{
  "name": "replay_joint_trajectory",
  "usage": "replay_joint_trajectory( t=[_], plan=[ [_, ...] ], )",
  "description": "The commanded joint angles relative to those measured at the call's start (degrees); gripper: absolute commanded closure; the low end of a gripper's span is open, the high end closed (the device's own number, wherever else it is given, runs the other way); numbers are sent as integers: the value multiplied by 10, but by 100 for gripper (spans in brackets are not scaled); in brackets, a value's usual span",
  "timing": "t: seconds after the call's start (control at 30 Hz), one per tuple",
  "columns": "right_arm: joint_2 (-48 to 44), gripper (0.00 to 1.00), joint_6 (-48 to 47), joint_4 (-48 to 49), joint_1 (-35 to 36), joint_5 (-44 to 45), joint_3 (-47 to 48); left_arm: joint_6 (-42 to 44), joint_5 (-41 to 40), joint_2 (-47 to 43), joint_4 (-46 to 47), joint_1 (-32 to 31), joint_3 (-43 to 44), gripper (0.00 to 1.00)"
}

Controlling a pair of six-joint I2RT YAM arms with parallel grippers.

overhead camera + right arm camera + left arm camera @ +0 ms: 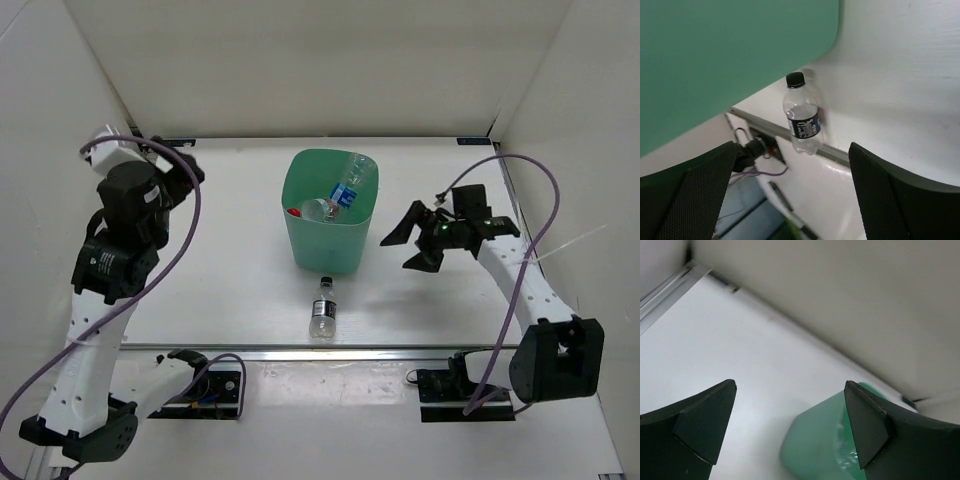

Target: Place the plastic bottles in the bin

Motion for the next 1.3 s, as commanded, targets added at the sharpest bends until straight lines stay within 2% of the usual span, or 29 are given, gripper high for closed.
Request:
replay_joint_trajectory(
  t=[0.0,0.07,0.2,0.4,0.47,0.57,0.93,1.03,1.07,1.13,1.17,1.2,1.27],
  plan=[
    [-40,5,-21,74,72,51,-3,-100,-64,13,-215,38,-48,0],
    [-52,5,-15,68,121,95,-17,-127,-69,7,-268,62,-68,0],
    [-28,0,21,63,282,202,-30,-132,-62,-8,-319,79,-95,0],
    [72,0,103,82,452,313,-40,-115,-57,-61,-285,91,-159,0],
    [96,0,120,75,480,350,-21,-115,-40,-66,-299,98,-159,0],
    [138,0,134,87,487,344,-16,-110,-13,-59,-306,98,-146,0],
    [212,0,157,139,505,337,4,-85,-2,-72,-329,98,-146,0],
    [230,15,171,144,511,323,-3,-85,-2,-72,-336,98,-146,0],
    [230,27,171,139,511,318,-3,-85,-2,-72,-336,98,-146,0],
    [222,38,183,119,511,318,-8,-80,-13,-72,-336,98,-146,0],
    [205,42,183,84,511,328,-8,-87,-14,-72,-336,98,-146,0],
    [192,51,183,62,511,333,-2,-87,-14,-72,-329,98,-146,0],
    [149,58,183,-22,505,361,28,-102,-14,-67,-322,98,-146,0]
  ],
)
